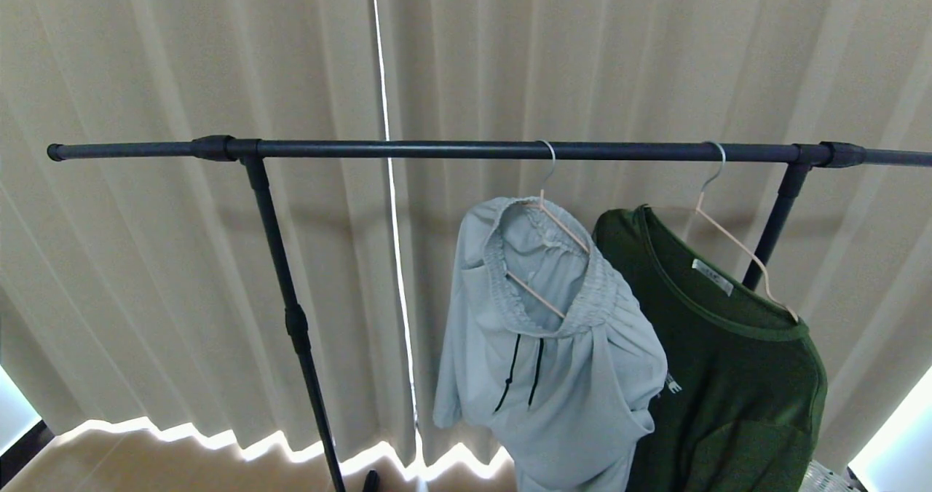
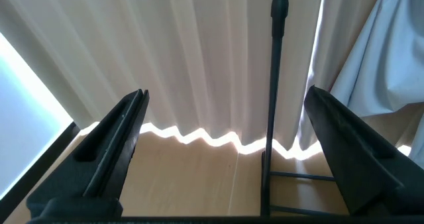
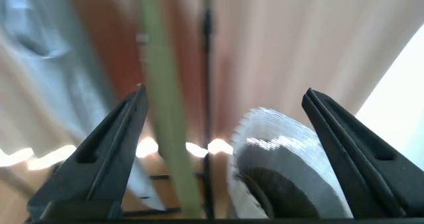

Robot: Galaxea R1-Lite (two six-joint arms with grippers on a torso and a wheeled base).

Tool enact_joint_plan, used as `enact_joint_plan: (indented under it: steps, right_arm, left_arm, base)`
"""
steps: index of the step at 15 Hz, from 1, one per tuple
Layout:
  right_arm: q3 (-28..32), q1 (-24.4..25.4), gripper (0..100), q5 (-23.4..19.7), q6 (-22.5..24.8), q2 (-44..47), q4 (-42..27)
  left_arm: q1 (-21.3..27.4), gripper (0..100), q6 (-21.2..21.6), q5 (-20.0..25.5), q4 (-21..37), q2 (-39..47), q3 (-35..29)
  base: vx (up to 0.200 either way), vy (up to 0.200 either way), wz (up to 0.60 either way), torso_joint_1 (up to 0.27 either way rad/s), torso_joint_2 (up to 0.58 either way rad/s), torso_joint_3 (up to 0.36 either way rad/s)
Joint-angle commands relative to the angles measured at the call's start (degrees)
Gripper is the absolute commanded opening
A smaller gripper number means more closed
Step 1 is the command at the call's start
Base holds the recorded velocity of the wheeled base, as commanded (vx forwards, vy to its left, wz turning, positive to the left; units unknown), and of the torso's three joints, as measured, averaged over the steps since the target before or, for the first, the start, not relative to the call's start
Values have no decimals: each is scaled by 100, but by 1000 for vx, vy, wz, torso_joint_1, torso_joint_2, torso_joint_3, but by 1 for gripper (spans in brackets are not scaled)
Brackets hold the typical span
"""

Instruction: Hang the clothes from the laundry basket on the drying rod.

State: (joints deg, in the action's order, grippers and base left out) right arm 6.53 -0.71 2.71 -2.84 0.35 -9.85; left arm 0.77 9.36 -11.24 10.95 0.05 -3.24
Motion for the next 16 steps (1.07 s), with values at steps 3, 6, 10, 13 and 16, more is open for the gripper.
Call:
enact_joint_plan:
  steps: [3,6,10,13,16]
  right_arm:
    - [-416,0,100,-165,161,0,431]
    - [-425,0,100,-139,179,0,440]
    - [-425,0,100,-148,196,0,440]
    - [-416,0,100,-148,205,0,440]
    - [-416,0,100,-165,205,0,440]
  left_arm:
    - [2,100,4,-1,4,-5,-1]
    - [2,100,4,-1,4,-5,-1]
    - [2,100,4,-1,4,-5,-1]
    - [2,100,4,-1,4,-5,-1]
    - [2,100,4,-1,4,-5,-1]
  base:
    - [0,0,0,0,0,0]
    - [0,0,0,0,0,0]
    - [0,0,0,0,0,0]
    - [0,0,0,0,0,0]
    - [0,0,0,0,0,0]
